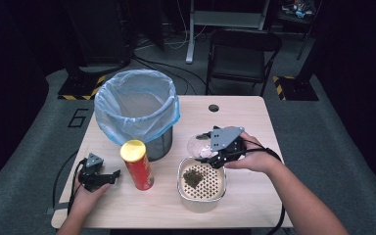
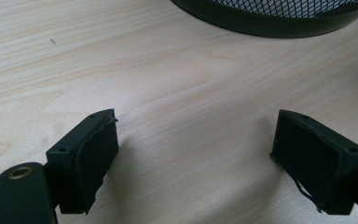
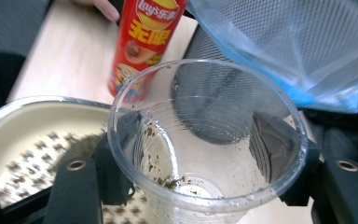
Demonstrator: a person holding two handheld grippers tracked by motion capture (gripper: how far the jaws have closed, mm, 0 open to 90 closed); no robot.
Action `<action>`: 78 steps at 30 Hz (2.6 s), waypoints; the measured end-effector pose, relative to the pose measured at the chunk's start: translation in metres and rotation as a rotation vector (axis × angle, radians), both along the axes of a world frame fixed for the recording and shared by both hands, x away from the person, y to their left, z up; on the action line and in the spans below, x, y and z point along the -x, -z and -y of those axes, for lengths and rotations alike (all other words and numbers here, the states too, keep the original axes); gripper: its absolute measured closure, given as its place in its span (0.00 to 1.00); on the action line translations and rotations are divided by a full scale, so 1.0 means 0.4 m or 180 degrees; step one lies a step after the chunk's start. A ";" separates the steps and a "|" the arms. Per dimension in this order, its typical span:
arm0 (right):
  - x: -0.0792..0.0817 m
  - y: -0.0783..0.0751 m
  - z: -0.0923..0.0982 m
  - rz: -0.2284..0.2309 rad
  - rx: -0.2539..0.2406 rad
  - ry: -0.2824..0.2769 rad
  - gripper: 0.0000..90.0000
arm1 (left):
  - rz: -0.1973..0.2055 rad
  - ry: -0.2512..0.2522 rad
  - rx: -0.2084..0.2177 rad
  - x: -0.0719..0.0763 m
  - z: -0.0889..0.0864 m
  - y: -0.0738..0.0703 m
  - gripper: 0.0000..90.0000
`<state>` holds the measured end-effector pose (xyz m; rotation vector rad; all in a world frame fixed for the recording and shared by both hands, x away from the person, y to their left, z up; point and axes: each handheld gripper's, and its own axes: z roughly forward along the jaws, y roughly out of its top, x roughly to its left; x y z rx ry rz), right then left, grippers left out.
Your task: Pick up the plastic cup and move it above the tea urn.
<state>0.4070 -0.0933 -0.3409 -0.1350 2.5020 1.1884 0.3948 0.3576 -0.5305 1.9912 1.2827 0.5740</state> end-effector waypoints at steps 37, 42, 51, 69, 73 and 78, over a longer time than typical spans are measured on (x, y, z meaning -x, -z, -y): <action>-0.036 -0.202 -0.038 -0.0979 -0.0720 0.0605 0.38 | 0.0003 -0.0003 -0.0004 0.000 0.000 0.000 0.15; -0.045 -0.269 -0.075 -0.0938 -0.0714 0.0666 0.38 | -0.0009 0.0006 -0.0012 0.001 0.000 0.000 0.15; -0.110 -0.369 -0.145 -0.0945 -0.0858 0.0917 0.38 | 0.0001 -0.0021 0.0020 0.002 0.003 0.001 0.15; -0.210 -0.357 -0.347 -0.0947 -0.0896 0.1151 0.35 | -0.0047 0.0117 0.0012 0.006 0.005 -0.003 0.15; -0.222 -0.347 -0.359 -0.0978 -0.0900 0.1194 0.35 | -0.0044 0.0117 0.0014 0.006 0.005 -0.002 0.15; -0.245 -0.329 -0.378 -0.0959 -0.0828 0.1290 0.35 | -0.0044 0.0116 0.0012 0.006 0.005 -0.003 0.15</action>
